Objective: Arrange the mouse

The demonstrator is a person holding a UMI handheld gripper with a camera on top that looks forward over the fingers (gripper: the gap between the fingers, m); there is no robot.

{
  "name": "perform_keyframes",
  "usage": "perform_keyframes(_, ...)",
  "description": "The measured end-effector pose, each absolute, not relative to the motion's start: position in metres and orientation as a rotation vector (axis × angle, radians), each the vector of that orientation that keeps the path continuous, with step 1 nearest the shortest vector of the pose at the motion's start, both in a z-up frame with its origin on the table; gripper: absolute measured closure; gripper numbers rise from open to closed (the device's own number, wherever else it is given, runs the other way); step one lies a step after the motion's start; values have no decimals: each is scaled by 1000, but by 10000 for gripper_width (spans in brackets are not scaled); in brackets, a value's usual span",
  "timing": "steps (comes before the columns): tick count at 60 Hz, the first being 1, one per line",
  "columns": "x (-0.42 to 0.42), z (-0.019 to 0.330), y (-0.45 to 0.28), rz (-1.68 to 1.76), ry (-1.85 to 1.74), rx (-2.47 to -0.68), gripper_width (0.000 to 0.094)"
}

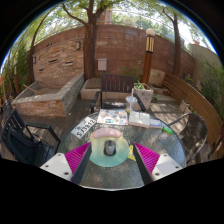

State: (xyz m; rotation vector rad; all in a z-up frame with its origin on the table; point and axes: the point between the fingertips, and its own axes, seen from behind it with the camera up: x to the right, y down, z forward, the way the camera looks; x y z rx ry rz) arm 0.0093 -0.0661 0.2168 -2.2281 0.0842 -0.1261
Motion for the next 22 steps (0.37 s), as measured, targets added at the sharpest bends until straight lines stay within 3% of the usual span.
perform_keyframes(22,12,226,-81,-163,71,-2232,79)
